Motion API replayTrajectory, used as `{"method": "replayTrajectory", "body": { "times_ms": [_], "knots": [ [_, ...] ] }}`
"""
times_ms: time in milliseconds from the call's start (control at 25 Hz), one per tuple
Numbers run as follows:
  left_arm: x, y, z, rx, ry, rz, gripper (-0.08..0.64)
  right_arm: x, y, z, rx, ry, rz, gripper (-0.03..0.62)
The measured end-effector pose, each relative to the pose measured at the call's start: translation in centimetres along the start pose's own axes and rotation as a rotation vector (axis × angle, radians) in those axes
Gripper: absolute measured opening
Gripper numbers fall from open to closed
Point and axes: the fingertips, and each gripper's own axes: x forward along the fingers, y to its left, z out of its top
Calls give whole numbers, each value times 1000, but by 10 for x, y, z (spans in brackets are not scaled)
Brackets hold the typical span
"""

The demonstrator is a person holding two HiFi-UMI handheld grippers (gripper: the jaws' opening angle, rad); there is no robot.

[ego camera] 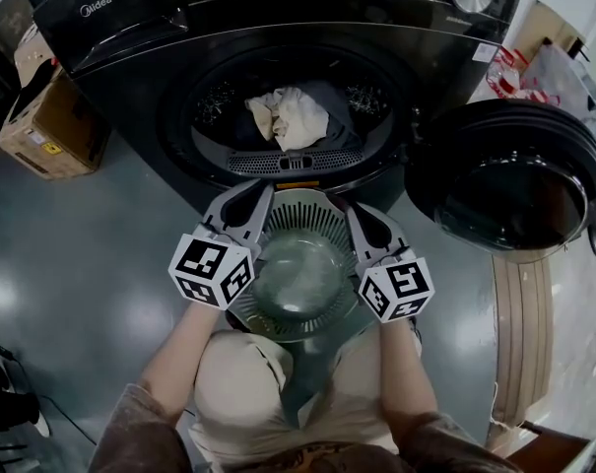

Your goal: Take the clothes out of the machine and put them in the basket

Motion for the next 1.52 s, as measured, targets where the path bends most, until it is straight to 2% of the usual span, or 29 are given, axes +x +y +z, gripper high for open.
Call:
{"method": "replayTrajectory", "body": {
  "times_ms": [160, 240, 320, 520, 680, 920, 1120, 1280, 1360, 1440, 1520],
  "knots": [
    [2, 1, 0, -44, -9, -2, 150, -3, -3, 1, 13, -5, -16, -3],
    [6, 1, -2, -48, -1, -14, 249, -5, -4, 1, 11, -6, -20, -3],
    [13, 4, -5, -47, 7, -20, 312, -8, -6, 3, 27, -18, -21, -3],
    [45, 16, -16, -33, 33, -21, 337, -11, -9, 6, 52, -33, -33, -3],
    [84, 29, -26, 14, 61, 1, 348, -13, -8, 10, 83, -45, -36, -3],
    [144, 50, -36, 78, 124, 32, 351, -17, -5, 13, 78, -50, -36, -3],
    [170, 75, -51, 56, 181, 90, 351, -24, -12, 16, 89, -57, -59, -3],
    [181, 81, -60, 14, 216, 78, 323, -25, -15, 18, 99, -66, -64, -3],
    [180, 78, -63, -16, 233, 64, 253, -26, -16, 16, 97, -61, -64, -3],
    [176, 73, -62, -11, 240, 53, 135, -26, -17, 14, 96, -57, -64, -3],
    [170, 66, -59, -13, 242, 37, 73, -27, -19, 14, 99, -58, -66, -3]
  ]
}}
